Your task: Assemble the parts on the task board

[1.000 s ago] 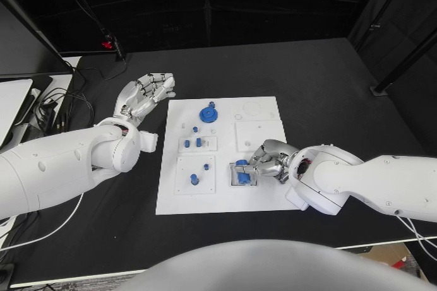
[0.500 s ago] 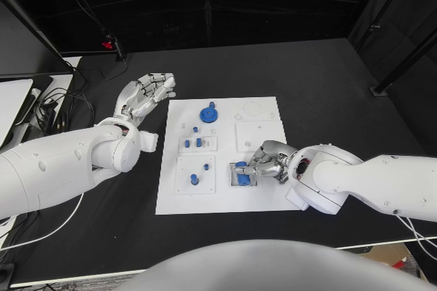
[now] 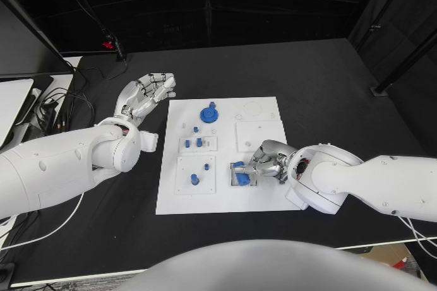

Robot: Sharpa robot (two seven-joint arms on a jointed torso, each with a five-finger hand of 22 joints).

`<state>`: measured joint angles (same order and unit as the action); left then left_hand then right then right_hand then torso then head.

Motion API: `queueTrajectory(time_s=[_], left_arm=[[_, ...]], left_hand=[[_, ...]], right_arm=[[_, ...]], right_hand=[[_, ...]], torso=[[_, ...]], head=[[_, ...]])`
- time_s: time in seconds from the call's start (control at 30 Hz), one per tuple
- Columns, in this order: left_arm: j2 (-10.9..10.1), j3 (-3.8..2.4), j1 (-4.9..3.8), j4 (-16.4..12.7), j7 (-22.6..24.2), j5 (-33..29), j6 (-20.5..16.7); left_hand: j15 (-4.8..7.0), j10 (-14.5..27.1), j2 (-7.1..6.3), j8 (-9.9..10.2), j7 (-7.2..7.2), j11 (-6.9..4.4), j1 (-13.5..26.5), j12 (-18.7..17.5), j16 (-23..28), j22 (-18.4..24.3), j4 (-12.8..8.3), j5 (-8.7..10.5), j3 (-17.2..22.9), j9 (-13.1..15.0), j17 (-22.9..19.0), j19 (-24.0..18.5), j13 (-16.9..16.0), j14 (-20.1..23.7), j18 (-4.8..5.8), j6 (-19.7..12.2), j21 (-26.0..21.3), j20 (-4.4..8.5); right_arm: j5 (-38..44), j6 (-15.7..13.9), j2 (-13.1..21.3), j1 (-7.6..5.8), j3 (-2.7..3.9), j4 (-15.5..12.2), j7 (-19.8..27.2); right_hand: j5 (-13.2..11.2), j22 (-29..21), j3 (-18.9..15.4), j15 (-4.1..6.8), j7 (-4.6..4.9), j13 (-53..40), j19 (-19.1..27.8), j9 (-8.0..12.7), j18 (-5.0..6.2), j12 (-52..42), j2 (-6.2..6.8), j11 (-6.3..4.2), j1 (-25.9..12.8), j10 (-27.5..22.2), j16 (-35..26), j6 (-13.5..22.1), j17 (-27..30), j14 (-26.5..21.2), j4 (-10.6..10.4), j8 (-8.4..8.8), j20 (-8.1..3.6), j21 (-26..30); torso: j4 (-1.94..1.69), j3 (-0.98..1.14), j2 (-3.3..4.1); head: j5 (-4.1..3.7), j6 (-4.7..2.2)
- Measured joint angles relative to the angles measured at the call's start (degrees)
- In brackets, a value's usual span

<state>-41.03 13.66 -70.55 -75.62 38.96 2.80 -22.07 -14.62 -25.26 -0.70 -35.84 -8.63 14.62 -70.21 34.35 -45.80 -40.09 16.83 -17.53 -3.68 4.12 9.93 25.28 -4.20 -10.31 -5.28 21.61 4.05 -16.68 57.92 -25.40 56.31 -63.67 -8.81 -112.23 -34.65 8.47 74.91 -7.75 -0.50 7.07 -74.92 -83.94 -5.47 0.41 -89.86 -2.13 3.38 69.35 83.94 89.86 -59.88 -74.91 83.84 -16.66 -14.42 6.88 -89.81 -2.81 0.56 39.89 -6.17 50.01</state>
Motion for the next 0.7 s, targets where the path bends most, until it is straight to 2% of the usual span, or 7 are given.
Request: queueTrajectory(time_s=[0.43,0.63,0.7], left_arm=[[0.02,0.0,0.02,0.03,0.0,0.0,0.04],[0.06,0.0,0.02,0.05,0.0,0.0,0.06],[0.06,0.0,0.02,0.06,0.0,0.0,0.07]], left_hand=[[0.0,0.0,0.0,0.0,0.0,0.0,0.0,0.0,0.0,0.0,0.0,0.0,0.0,0.0,0.0,0.0,0.0,0.0,0.0,0.0,0.0,0.0],[0.0,0.0,-0.01,0.0,0.0,0.0,-0.01,0.0,0.0,-0.01,0.0,0.0,0.0,0.0,0.01,0.0,0.0,0.0,0.0,0.0,0.0,0.0],[0.0,0.0,-0.01,0.0,0.0,0.0,-0.01,0.0,0.0,-0.01,0.0,0.0,0.0,0.0,0.01,0.0,0.0,0.0,0.0,0.0,0.0,0.0]], right_arm=[[0.32,0.37,-0.44,0.01,0.0,0.33,-0.03],[0.36,0.38,-0.32,0.01,0.0,0.33,-0.03],[0.52,0.28,-0.06,0.04,-0.03,0.17,0.08]], right_hand=[[-1.56,0.0,-1.26,0.0,0.01,0.0,0.0,-0.19,0.01,0.0,-0.08,0.0,-0.53,0.0,0.0,-0.17,0.0,0.0,-0.02,0.22,0.0,0.0],[-3.42,0.0,-2.37,0.0,0.01,0.0,0.0,-0.39,0.0,0.0,-0.3,0.0,-1.81,-0.01,0.0,-0.17,0.0,0.0,-0.18,0.3,0.0,0.0],[-4.05,0.0,-2.8,0.0,0.0,0.0,0.0,-0.58,0.0,0.0,0.09,0.0,-2.35,-0.01,0.0,-0.16,0.0,0.0,0.02,0.42,0.0,0.0]], torso=[[-0.03,0.0,0.03],[-0.03,0.0,0.04],[-0.03,0.01,0.04]], head=[[0.27,0.0],[0.37,0.0],[0.38,0.0]])
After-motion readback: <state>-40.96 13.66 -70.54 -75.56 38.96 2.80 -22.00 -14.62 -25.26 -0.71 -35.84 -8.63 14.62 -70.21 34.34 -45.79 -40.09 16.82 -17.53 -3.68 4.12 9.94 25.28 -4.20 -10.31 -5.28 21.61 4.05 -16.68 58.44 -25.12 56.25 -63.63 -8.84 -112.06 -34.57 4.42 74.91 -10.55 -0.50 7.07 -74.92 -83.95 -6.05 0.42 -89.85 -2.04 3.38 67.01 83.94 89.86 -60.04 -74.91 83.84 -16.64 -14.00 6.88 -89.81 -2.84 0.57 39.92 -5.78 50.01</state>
